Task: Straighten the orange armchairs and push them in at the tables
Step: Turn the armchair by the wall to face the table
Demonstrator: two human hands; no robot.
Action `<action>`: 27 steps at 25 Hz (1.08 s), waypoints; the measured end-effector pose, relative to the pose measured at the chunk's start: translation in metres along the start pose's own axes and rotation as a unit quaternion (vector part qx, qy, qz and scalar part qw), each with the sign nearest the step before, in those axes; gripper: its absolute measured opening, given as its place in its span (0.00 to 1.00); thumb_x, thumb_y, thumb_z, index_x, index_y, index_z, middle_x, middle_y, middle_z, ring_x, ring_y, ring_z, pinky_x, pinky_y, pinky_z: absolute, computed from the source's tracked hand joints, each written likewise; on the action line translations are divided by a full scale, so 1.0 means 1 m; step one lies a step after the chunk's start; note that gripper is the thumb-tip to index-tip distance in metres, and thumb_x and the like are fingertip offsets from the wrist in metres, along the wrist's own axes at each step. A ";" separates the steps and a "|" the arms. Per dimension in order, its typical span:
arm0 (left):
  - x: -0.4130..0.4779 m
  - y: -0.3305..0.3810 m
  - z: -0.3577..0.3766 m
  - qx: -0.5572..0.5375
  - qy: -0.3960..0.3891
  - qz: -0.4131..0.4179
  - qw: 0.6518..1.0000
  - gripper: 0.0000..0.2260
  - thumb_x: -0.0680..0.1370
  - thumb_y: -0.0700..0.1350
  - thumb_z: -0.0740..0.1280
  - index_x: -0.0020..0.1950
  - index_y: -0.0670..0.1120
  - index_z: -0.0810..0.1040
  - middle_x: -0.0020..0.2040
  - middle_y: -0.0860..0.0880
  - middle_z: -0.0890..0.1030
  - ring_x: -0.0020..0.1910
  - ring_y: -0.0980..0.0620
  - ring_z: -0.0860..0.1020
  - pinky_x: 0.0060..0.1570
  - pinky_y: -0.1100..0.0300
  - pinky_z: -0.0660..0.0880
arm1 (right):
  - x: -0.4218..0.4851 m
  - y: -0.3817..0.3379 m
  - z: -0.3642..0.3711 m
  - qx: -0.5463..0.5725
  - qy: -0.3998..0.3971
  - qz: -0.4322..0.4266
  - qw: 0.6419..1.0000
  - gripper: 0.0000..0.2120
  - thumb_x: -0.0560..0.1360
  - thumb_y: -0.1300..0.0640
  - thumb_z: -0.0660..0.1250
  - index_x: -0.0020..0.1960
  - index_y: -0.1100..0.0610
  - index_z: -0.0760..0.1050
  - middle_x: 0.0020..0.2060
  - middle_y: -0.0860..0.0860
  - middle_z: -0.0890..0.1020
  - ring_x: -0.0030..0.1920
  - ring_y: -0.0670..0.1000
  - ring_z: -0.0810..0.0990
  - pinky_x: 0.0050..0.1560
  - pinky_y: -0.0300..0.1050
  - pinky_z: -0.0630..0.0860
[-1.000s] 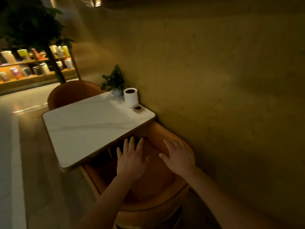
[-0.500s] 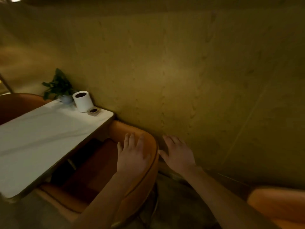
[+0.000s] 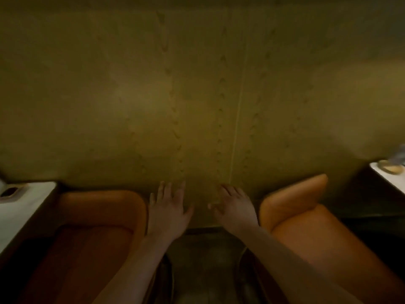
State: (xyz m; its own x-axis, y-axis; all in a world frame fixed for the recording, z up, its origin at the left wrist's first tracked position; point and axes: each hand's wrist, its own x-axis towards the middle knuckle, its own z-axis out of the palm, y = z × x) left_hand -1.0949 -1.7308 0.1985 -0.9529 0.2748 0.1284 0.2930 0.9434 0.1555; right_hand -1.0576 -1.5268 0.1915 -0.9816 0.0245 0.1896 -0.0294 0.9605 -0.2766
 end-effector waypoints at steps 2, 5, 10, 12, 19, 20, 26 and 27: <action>0.009 0.006 0.001 -0.013 -0.027 0.045 0.999 0.34 0.80 0.67 0.50 0.81 0.55 0.45 0.82 0.44 0.50 0.80 0.42 0.46 0.77 0.39 0.49 | -0.019 0.007 -0.002 -0.002 0.007 0.053 0.999 0.30 0.78 0.38 0.58 0.75 0.52 0.63 0.71 0.50 0.70 0.70 0.56 0.67 0.70 0.54 0.65; 0.014 0.024 0.000 -0.016 -0.042 0.128 0.991 0.33 0.80 0.67 0.49 0.81 0.55 0.44 0.82 0.45 0.48 0.80 0.43 0.45 0.78 0.41 0.48 | -0.052 0.009 -0.005 -0.005 0.028 0.137 0.990 0.30 0.78 0.39 0.59 0.76 0.51 0.62 0.72 0.50 0.69 0.71 0.55 0.65 0.70 0.53 0.64; 0.010 0.069 0.005 -0.058 -0.079 0.232 0.968 0.33 0.81 0.66 0.52 0.81 0.55 0.45 0.82 0.45 0.47 0.80 0.42 0.45 0.76 0.40 0.52 | -0.101 0.022 -0.012 -0.009 0.049 0.247 0.968 0.31 0.78 0.36 0.56 0.77 0.49 0.58 0.74 0.49 0.66 0.71 0.55 0.63 0.68 0.52 0.64; 0.008 0.090 0.012 -0.068 -0.094 0.259 0.959 0.34 0.81 0.65 0.53 0.81 0.55 0.44 0.82 0.45 0.47 0.80 0.43 0.44 0.75 0.41 0.52 | -0.118 0.034 -0.013 -0.019 0.053 0.288 0.956 0.32 0.78 0.35 0.55 0.77 0.48 0.57 0.74 0.49 0.65 0.72 0.55 0.62 0.69 0.53 0.64; 0.004 0.162 0.060 -0.055 -0.134 0.343 0.928 0.34 0.80 0.66 0.53 0.81 0.55 0.44 0.82 0.45 0.47 0.80 0.43 0.44 0.76 0.39 0.49 | -0.178 0.088 -0.009 -0.065 0.055 0.405 0.910 0.33 0.78 0.35 0.57 0.78 0.49 0.58 0.74 0.50 0.67 0.72 0.55 0.64 0.70 0.53 0.65; 0.005 0.172 0.069 -0.050 -0.140 0.350 0.925 0.34 0.80 0.66 0.53 0.81 0.55 0.44 0.82 0.45 0.47 0.80 0.43 0.44 0.76 0.38 0.49 | -0.187 0.098 -0.007 -0.064 0.055 0.418 0.904 0.32 0.79 0.35 0.56 0.78 0.50 0.58 0.74 0.50 0.67 0.72 0.55 0.64 0.70 0.53 0.64; 0.014 0.216 0.130 -0.030 -0.193 0.357 0.913 0.34 0.80 0.67 0.52 0.81 0.56 0.45 0.82 0.45 0.49 0.80 0.42 0.46 0.75 0.38 0.47 | -0.229 0.164 0.026 -0.041 0.013 0.470 0.881 0.29 0.81 0.39 0.54 0.77 0.52 0.60 0.73 0.50 0.69 0.71 0.54 0.65 0.69 0.49 0.64; 0.018 0.223 0.141 -0.020 -0.206 0.355 0.912 0.34 0.80 0.67 0.52 0.81 0.56 0.45 0.82 0.45 0.49 0.80 0.42 0.46 0.75 0.38 0.47 | -0.233 0.174 0.034 -0.040 0.005 0.477 0.878 0.28 0.81 0.39 0.53 0.77 0.53 0.61 0.72 0.50 0.69 0.71 0.54 0.65 0.69 0.48 0.64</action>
State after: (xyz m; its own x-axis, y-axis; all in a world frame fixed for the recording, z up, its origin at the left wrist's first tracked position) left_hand -1.0574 -1.4891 0.0971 -0.4674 0.8682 -0.1666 0.8425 0.4946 0.2136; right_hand -0.8409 -1.3743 0.0669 -0.5498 0.8311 -0.0836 0.8195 0.5173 -0.2466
